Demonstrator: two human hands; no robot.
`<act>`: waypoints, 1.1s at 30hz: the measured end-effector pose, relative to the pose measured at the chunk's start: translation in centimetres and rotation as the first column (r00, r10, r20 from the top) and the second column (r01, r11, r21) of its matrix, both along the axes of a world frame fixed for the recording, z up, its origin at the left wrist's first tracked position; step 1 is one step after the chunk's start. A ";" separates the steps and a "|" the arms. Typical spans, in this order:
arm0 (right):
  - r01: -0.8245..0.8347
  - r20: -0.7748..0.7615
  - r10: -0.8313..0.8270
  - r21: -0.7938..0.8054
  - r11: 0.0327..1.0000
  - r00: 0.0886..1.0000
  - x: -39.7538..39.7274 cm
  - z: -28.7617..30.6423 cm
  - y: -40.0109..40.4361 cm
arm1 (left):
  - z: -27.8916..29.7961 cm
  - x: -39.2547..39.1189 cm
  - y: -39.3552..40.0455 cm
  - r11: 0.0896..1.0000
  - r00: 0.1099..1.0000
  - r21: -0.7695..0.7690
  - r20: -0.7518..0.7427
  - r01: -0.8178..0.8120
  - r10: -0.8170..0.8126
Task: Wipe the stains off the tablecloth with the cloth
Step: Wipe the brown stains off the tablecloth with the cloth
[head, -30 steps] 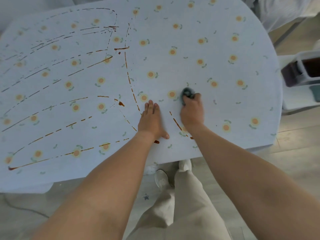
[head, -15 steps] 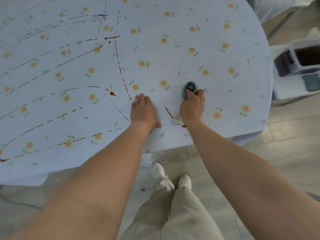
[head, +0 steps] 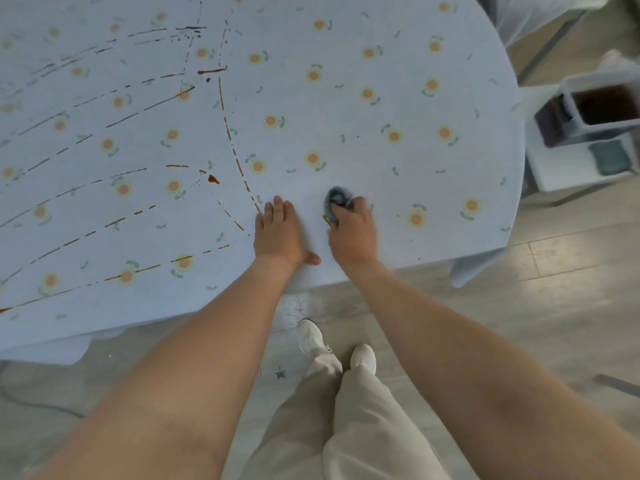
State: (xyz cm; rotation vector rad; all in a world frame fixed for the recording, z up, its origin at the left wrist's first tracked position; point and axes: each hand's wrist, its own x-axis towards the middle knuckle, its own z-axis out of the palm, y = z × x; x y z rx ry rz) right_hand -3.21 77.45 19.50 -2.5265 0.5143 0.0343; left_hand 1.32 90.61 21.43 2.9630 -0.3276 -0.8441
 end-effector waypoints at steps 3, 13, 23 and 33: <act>-0.332 -0.011 0.332 -0.002 0.943 0.943 -0.1 0.0 0.4 | -0.4 -1.9 0.1 0.996 0.995 0.035 0.050 0.081 -0.083; 0.119 0.046 -0.119 -0.004 0.993 0.992 -4.3 -0.4 -2.5 | -0.8 -4.2 -0.5 0.996 0.999 -0.094 0.039 -0.014 0.017; 0.310 0.079 -0.307 -0.031 0.950 0.948 -6.7 -1.1 -6.3 | -1.0 -4.3 -0.6 0.997 0.999 -0.070 0.037 -0.024 0.027; -0.020 0.057 0.022 -0.039 0.999 0.998 -6.6 -0.5 1.3 | -0.7 -4.7 1.5 0.989 0.993 -0.125 0.099 0.073 -0.060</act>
